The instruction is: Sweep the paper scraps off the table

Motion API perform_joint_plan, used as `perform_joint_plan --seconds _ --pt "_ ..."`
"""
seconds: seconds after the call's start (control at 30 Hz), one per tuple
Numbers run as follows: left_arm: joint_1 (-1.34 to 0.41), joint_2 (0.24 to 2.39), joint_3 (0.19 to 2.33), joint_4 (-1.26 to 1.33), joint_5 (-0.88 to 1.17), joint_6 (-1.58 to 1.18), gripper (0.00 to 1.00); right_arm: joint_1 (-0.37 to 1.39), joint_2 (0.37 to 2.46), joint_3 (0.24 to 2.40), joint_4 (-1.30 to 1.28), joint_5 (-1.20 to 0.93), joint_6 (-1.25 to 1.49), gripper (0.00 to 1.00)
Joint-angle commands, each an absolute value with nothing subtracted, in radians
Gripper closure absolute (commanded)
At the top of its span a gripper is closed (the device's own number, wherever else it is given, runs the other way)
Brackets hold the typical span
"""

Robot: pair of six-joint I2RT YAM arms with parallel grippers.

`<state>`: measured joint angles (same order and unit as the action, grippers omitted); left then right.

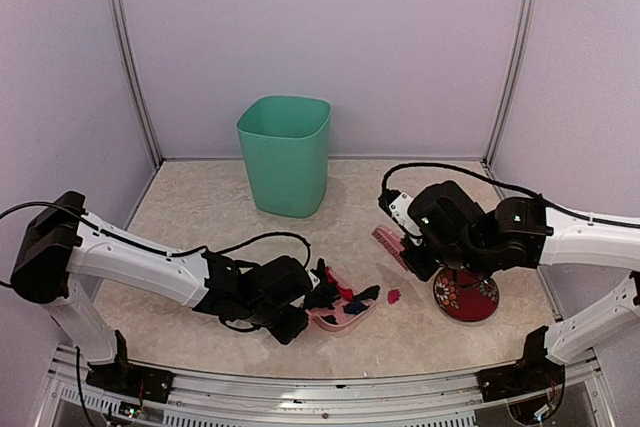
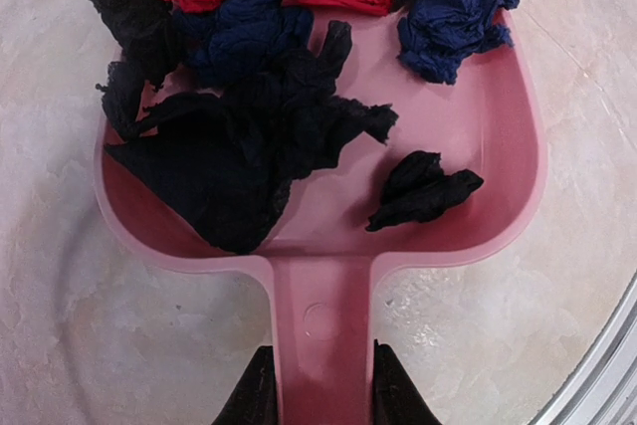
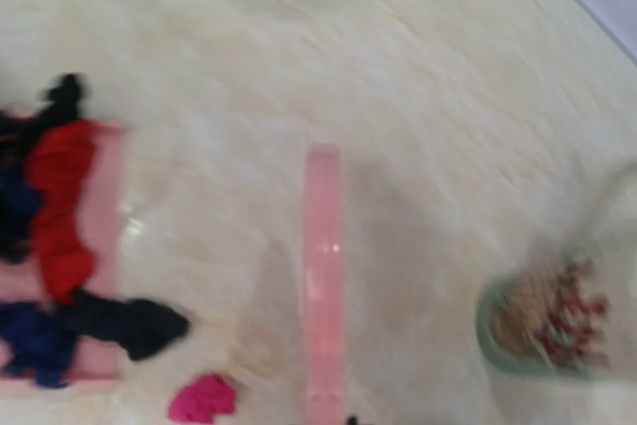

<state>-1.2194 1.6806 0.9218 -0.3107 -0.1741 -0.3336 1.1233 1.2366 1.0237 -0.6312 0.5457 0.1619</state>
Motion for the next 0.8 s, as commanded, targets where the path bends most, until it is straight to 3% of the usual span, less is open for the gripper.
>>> perform_joint_plan --seconds 0.0,0.77 --pt "-1.26 1.642 0.909 -0.373 -0.166 -0.348 1.0 1.134 1.214 1.006 -0.755 0.652 0.362 1.0" --pt "-1.315 1.74 0.978 -0.322 -0.165 -0.359 1.0 1.187 1.305 0.962 -0.553 0.333 0.402 1.0"
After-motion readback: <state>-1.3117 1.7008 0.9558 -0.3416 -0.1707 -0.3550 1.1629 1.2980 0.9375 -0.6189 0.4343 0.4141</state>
